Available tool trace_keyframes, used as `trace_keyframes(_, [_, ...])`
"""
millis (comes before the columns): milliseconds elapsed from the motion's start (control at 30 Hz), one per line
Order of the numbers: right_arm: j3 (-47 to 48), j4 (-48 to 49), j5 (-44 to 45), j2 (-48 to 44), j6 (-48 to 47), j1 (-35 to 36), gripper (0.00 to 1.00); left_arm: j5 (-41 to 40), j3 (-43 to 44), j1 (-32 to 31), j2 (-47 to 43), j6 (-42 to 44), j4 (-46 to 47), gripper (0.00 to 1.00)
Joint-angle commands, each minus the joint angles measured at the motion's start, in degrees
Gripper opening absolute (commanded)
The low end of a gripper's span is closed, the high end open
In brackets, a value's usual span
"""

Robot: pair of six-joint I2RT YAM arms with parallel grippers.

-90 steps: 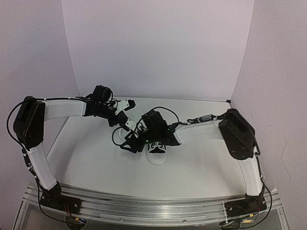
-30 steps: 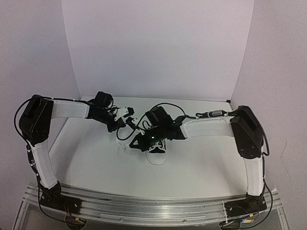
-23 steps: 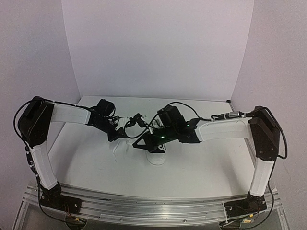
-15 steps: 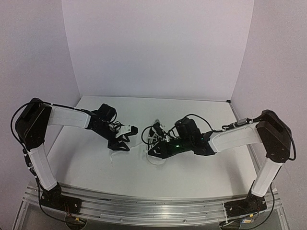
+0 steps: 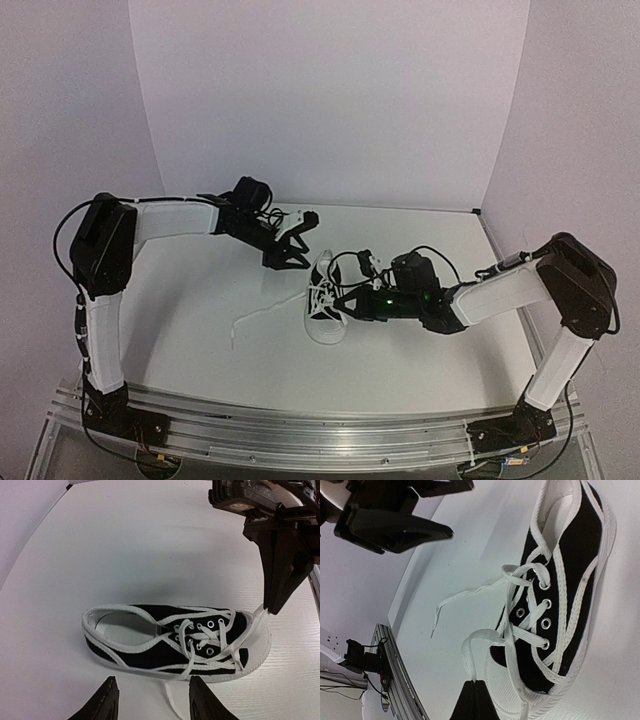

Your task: Tie the shoes

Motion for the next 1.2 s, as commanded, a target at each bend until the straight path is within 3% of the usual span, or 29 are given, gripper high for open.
trace_keyframes(0, [-1.5, 5.4, 5.4, -2.4, 2.2, -0.3, 0.00, -2.8, 1.6, -3.6, 4.4, -2.4, 2.1, 0.47])
trace_keyframes(200, [-1.4, 6.0, 5.7, -1.9, 2.4, -0.6, 0.00, -4.7, 6.4, -4.5, 8.4, -1.3, -0.9, 0.43])
trace_keyframes(333, [-1.3, 6.8, 5.8, -1.4, 2.2, -0.8, 0.00, -5.3, 8.7, -5.0, 10.0, -1.5, -2.3, 0.31])
trace_keyframes(500, [-0.9, 7.1, 4.9, -0.5, 2.1, -0.8, 0.00, -3.9, 9.9, -5.0, 9.0, -0.8, -5.5, 0.29])
trace_keyframes(633, [-0.8, 7.2, 4.6, 0.0, 1.9, -0.9, 0.00, -6.6, 9.0, -5.0, 8.8, 0.6, -4.8, 0.11])
trace_keyframes(867, [-0.8, 7.2, 5.3, 0.0, 1.8, -1.1, 0.00, -6.5, 10.1, -5.0, 9.6, 2.4, -8.5, 0.18])
trace_keyframes(967, [-0.4, 7.2, 5.2, 0.5, 1.7, -1.1, 0.00, -6.7, 10.9, -5.0, 10.3, 2.4, -9.7, 0.15])
trace_keyframes(1067, [0.1, 7.2, 5.3, 0.9, 1.5, -1.1, 0.00, -6.8, 11.1, -5.0, 9.9, 1.8, -9.7, 0.02])
trace_keyframes(1167, [1.1, 7.2, 5.5, 1.6, 1.2, -1.1, 0.00, -6.7, 11.5, -5.0, 8.4, 0.5, -8.2, 0.00])
